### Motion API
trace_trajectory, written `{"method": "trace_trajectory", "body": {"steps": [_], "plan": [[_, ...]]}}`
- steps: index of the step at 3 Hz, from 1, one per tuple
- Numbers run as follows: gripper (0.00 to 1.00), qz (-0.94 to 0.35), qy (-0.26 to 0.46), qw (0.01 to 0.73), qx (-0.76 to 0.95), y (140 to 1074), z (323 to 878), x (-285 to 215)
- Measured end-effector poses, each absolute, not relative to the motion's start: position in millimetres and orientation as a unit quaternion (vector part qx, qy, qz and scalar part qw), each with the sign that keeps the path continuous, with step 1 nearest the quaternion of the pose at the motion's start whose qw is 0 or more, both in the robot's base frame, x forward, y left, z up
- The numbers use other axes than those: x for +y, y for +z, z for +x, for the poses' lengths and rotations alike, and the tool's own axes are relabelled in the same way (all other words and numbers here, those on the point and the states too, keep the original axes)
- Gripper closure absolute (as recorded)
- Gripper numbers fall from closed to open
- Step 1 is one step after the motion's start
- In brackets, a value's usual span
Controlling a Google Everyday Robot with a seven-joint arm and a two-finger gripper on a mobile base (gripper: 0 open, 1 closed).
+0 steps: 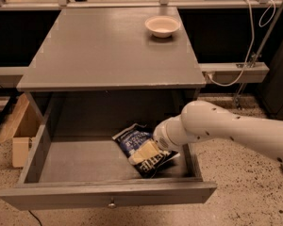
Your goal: Pick blue chip bag from top drawer and place on counter
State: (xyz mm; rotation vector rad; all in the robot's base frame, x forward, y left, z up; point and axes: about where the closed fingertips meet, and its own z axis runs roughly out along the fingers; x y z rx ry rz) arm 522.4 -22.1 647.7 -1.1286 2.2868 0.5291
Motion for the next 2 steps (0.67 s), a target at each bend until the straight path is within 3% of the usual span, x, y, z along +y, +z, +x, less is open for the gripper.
{"method": "trace_trajectory", "body": {"steps": [2], "plan": [[0.00,-0.413,0.209,0.253,0.849,618.3,527.6,-10.6]]}}
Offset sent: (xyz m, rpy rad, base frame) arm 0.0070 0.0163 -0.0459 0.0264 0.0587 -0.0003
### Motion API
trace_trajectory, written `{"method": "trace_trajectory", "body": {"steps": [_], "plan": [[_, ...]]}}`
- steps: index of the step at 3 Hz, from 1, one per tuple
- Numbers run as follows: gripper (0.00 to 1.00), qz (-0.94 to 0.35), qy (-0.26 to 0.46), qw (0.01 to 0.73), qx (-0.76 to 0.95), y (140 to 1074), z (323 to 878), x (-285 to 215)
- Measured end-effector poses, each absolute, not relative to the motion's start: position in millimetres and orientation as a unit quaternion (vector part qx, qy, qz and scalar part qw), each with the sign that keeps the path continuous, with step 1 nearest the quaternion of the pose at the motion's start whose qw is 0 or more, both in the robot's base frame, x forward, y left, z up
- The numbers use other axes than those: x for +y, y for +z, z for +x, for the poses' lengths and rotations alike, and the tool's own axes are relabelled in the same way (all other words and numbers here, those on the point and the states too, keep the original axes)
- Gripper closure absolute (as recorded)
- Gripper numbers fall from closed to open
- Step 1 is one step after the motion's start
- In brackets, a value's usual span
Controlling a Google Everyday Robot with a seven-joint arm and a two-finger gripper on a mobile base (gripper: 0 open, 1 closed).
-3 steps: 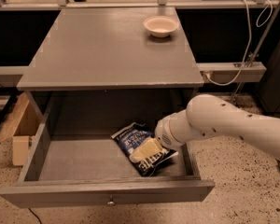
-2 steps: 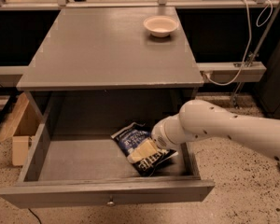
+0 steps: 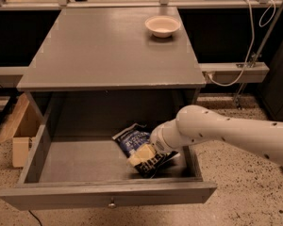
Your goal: Pick blue chip bag from top drawer and place on counter
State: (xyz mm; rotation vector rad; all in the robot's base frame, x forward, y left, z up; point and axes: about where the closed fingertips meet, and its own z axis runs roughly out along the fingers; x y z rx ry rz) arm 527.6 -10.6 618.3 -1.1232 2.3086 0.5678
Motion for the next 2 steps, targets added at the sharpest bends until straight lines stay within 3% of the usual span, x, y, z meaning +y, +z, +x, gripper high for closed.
{"method": "trace_trajectory", "body": {"steps": [2], "plan": [[0.42,-0.415,0.225,0.247,0.846,605.9,522.6,-2.4]]}}
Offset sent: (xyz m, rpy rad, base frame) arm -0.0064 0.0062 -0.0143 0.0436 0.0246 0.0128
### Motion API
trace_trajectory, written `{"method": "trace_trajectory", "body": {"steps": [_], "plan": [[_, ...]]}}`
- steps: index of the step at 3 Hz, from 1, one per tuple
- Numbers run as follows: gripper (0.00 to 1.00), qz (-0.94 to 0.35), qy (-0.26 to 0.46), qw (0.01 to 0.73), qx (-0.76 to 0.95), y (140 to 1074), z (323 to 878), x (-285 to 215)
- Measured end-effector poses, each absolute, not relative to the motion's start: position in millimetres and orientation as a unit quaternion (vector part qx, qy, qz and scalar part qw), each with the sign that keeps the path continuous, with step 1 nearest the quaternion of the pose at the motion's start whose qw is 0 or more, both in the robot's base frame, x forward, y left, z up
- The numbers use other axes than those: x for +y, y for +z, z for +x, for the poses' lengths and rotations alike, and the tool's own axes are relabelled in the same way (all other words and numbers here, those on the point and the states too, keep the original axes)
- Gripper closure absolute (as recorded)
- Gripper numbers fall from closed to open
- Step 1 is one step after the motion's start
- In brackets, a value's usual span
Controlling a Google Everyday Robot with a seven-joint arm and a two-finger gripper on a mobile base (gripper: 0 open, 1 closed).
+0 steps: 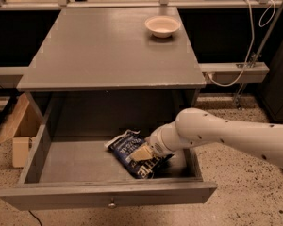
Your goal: Pick blue chip bag from top drawer and place on counter
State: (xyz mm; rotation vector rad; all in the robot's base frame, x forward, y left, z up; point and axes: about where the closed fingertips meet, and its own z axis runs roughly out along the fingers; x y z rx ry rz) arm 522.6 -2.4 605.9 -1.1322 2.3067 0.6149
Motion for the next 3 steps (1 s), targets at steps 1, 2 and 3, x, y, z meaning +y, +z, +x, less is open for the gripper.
{"method": "trace_trajectory", "body": {"steps": [1,2,3], "plan": [[0.65,-0.412,0.231,0.253,0.844,608.0,520.0,-5.3],[0.96,-0.403,0.259,0.276,0.833,621.9,516.5,-11.0],[1.00,-0.403,0.300,0.332,0.799,665.4,513.2,-17.1]]}}
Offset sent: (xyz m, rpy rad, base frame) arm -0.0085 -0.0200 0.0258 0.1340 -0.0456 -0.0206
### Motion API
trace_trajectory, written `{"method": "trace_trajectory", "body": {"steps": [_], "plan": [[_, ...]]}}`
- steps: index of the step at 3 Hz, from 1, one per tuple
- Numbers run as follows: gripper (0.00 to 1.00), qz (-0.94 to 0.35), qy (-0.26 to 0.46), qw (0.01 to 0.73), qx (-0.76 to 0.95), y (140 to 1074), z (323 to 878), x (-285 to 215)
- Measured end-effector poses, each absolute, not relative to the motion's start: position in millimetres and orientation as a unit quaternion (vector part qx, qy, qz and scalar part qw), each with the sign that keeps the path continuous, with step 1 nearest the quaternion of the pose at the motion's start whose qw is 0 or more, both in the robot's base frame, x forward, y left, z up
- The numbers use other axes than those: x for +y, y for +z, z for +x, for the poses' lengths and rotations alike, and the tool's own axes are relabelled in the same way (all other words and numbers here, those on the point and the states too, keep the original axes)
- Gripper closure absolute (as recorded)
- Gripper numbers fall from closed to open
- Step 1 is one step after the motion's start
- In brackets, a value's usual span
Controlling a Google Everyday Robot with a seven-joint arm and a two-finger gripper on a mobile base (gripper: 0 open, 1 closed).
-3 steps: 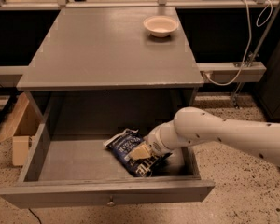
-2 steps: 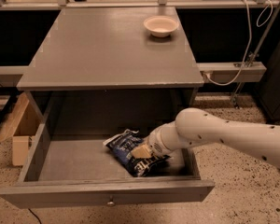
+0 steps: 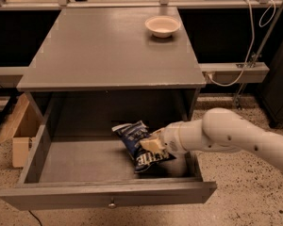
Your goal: Pick blue chip bag from top drawer and place on counter
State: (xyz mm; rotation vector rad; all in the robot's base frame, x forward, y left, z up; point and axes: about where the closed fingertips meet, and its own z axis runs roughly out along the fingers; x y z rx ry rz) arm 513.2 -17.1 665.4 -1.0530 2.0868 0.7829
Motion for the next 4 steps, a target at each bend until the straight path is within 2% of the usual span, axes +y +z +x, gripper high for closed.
{"method": "trace_trajectory", "body": {"steps": [1,2,3,4], "plan": [[1.00,-0.411,0.310,0.397,0.760,724.8,510.2,-55.1],[1.00,-0.413,0.297,0.452,0.732,787.6,512.3,-115.6],[1.00,-0.419,0.302,0.474,0.713,813.3,512.1,-143.9],[1.00,-0.422,0.302,0.475,0.711,817.2,512.3,-144.3]]}}
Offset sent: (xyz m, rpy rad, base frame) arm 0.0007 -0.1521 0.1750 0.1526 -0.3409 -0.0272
